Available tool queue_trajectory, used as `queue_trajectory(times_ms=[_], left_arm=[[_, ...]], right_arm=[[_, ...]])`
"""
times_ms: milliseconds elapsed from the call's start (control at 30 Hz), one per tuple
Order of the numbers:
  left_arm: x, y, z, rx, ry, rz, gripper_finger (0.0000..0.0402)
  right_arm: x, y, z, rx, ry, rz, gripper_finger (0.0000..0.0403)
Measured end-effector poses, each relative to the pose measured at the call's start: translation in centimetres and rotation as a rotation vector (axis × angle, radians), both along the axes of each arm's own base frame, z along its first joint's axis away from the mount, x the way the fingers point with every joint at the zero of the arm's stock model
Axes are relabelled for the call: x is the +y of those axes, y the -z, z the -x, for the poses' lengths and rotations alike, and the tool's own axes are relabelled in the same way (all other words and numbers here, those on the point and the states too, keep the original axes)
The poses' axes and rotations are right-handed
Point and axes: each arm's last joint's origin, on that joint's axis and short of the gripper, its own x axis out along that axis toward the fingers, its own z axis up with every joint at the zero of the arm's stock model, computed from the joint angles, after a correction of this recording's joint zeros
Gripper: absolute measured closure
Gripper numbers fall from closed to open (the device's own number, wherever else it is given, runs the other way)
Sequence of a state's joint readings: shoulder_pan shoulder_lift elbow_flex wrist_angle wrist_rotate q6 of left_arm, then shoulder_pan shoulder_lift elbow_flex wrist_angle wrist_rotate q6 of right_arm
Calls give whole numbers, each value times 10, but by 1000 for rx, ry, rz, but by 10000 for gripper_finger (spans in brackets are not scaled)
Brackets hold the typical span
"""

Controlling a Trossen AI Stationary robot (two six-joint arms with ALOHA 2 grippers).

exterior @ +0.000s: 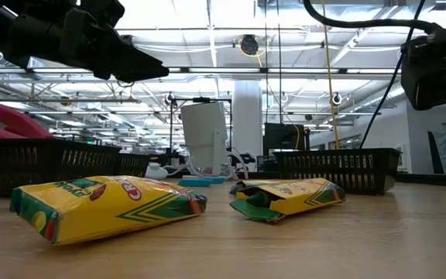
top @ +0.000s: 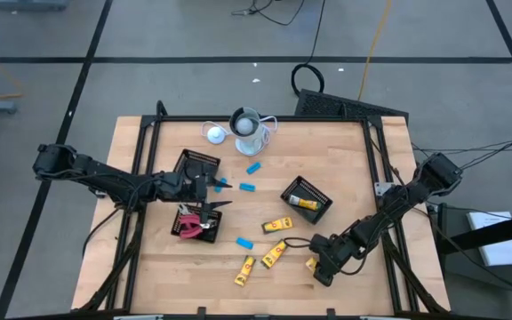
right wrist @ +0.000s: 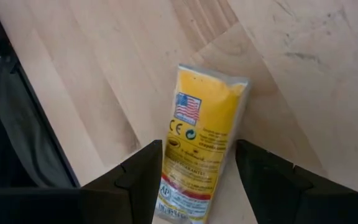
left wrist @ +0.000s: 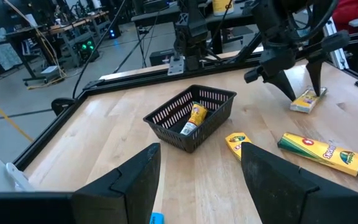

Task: Pick & Place School Supplies
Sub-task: Put the yellow crayon box into the bottom right black bin

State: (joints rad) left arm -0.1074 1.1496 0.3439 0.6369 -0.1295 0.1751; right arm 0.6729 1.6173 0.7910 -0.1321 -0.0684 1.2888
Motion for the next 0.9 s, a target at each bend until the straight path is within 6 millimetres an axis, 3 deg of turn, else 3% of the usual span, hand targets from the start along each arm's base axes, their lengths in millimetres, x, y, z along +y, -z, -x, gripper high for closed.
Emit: queue_trajectory(times_ms=[300,567,900], left_arm=[[0,0,0,0,-1,0,174],[0,0,0,0,-5,-1,174],[0,0,0,0,-10,-8,174]], right_arm=[[1,2,-1,-46,-47,45,217],[0,3,-2,-89,-79,90,349],[-1,3,-3,-127,-96,139,350]])
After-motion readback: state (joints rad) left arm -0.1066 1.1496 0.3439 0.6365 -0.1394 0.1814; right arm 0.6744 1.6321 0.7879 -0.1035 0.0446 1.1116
